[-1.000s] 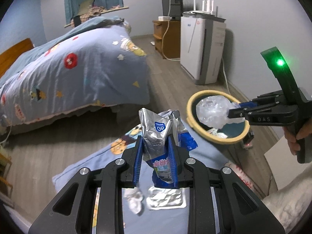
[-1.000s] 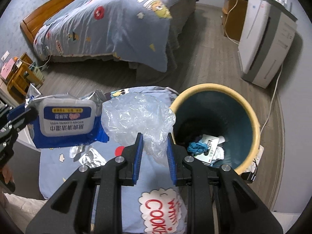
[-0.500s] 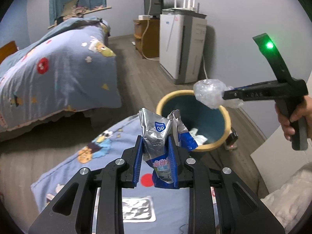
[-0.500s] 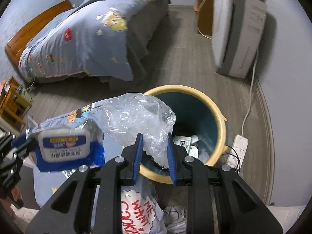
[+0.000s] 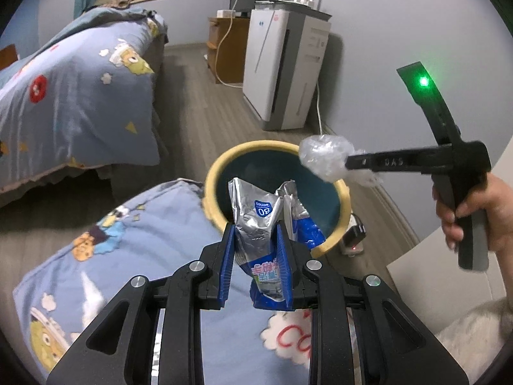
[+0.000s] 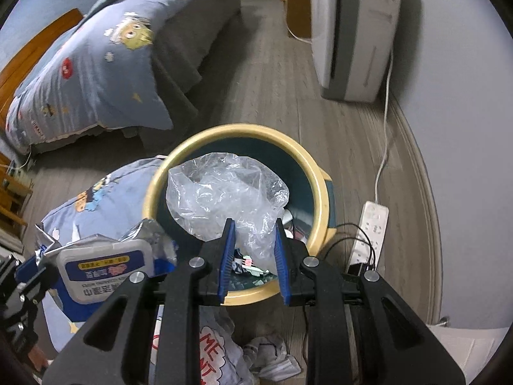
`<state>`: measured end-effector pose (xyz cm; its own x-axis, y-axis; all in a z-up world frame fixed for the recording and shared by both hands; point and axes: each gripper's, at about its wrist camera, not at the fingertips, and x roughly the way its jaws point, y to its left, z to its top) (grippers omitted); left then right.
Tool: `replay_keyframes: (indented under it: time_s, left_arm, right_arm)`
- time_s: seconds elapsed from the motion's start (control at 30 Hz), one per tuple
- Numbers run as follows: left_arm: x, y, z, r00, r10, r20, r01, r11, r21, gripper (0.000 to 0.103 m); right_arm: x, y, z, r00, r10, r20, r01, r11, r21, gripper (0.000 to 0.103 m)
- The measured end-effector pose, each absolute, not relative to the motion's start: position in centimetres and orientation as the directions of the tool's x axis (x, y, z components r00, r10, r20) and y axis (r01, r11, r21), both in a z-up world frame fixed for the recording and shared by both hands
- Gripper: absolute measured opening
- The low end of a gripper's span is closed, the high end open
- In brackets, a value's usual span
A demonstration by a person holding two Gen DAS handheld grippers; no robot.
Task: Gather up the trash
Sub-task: 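Lift the wrapper and plastic bag and carry both over the bin, then open both tools over the bin to drop wrapper and bag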
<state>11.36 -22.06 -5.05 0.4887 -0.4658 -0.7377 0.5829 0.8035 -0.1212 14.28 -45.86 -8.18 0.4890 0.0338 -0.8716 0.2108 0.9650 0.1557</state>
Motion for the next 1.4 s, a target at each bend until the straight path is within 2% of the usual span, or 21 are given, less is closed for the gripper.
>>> replay_keyframes:
  time_s: [0.4,0.63,0.7,0.77,0.87,0.93,1.0,1.07,1.2,1.3,1.4]
  left_arm:
    - [15.0,-28.2,-8.3,0.531,-0.367,-0.764,0.556,0.831,-0.013,0.028]
    - [17.4,-29.8,-10.4,0.539,-0.328,-0.776,0.550,0.834,0.029,0.032]
    - [17.8,-30.0,-10.8,0.527,-0.334,-0.781,0.552,0.833,0.016,0.032]
    - [18.1,-30.1,-11.1,0.524,-0.332,-0.784,0.549,0.835,0.013,0.038]
    - [18.3,-30.0,-11.4,0.525,-0.333,-0.783,0.545,0.839,0.008,0.053]
    - [18.2,-30.0,-11.4,0.527,-0.336,-0.781,0.551,0.834,0.012,0.055]
    - [18.1,-29.9,-11.6,0.526,-0.333,-0.783,0.555,0.832,0.019,0.069]
    - [17.8,-29.5,-11.6,0.538,-0.331,-0.776,0.544,0.839,0.020,0.091]
    - [17.3,-28.9,-11.5,0.560,-0.302,-0.771,0.522,0.852,0.045,0.095]
    - [16.9,-28.4,-11.5,0.568,-0.275,-0.775,0.515,0.854,0.075,0.095]
    - [16.2,-27.6,-10.9,0.573,-0.272,-0.773,0.511,0.856,0.077,0.096]
  right_arm:
    - [15.4,-47.2,-11.3,0.450,0.054,-0.891,0.273,0.942,0.195,0.023]
    - [16.6,-46.9,-11.0,0.501,0.046,-0.864,0.275,0.938,0.210,0.024]
    - [16.9,-47.0,-11.0,0.512,0.039,-0.858,0.284,0.935,0.211,0.036]
    - [17.1,-47.0,-11.1,0.514,0.029,-0.857,0.298,0.931,0.210,0.049]
    - [17.4,-47.1,-11.4,0.506,0.025,-0.862,0.301,0.932,0.204,0.053]
    - [17.4,-47.1,-11.7,0.498,0.027,-0.867,0.301,0.932,0.202,0.054]
    - [17.3,-47.1,-11.8,0.494,0.019,-0.869,0.305,0.932,0.194,0.062]
    - [17.3,-47.2,-11.7,0.497,0.007,-0.868,0.310,0.933,0.185,0.071]
    - [16.8,-47.3,-11.2,0.502,-0.009,-0.865,0.323,0.930,0.178,0.092]
    - [16.5,-47.2,-10.9,0.491,-0.021,-0.871,0.324,0.932,0.160,0.097]
    - [16.2,-47.1,-10.4,0.484,-0.034,-0.874,0.324,0.935,0.143,0.097]
